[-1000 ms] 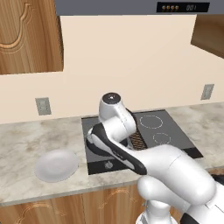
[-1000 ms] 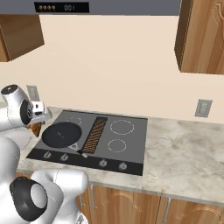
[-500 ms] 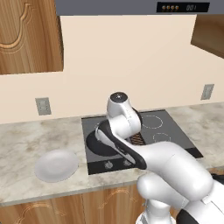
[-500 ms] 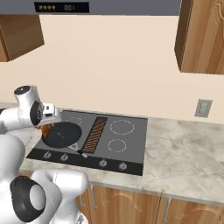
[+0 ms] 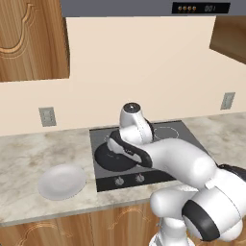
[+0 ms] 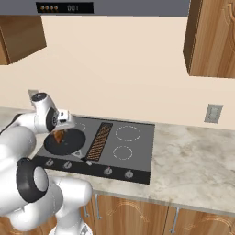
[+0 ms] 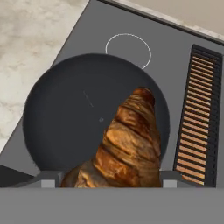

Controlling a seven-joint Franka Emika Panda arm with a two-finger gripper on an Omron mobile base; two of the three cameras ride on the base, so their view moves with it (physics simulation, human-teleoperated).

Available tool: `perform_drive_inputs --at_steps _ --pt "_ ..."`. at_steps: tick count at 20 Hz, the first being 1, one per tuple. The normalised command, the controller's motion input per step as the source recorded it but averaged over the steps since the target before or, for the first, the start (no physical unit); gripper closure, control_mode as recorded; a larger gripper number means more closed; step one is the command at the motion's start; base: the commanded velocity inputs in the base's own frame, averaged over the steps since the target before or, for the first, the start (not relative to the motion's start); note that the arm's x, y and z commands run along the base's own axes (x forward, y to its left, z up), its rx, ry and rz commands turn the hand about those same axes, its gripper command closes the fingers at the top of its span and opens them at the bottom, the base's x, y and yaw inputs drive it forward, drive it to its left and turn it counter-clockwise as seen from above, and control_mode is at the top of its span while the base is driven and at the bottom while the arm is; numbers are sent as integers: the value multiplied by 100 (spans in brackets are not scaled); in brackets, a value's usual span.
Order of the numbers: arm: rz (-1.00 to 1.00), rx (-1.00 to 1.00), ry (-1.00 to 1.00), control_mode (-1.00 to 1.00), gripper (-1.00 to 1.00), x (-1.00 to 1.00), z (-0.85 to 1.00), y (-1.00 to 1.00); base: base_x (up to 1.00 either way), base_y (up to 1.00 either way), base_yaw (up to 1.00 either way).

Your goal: Pick the croissant and place it on the pan. Then turn on the stove to warm the croissant.

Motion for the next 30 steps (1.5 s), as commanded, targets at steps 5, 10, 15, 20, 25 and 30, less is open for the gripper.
perform_drive_inputs --at_steps 5,10,15,20,25,30 --pt "-1 0 2 -100 100 27 -27 0 0 0 0" --pt "0 0 1 -100 100 14 -46 0 0 0 0" --pt "0 0 0 -100 100 9 -34 0 0 0 0" --pt "0 0 0 -100 100 19 -10 0 0 0 0" --pt "0 0 0 -100 100 3 -3 19 0 0 0" --pt "0 0 0 -100 -100 1 -14 33 0 0 0"
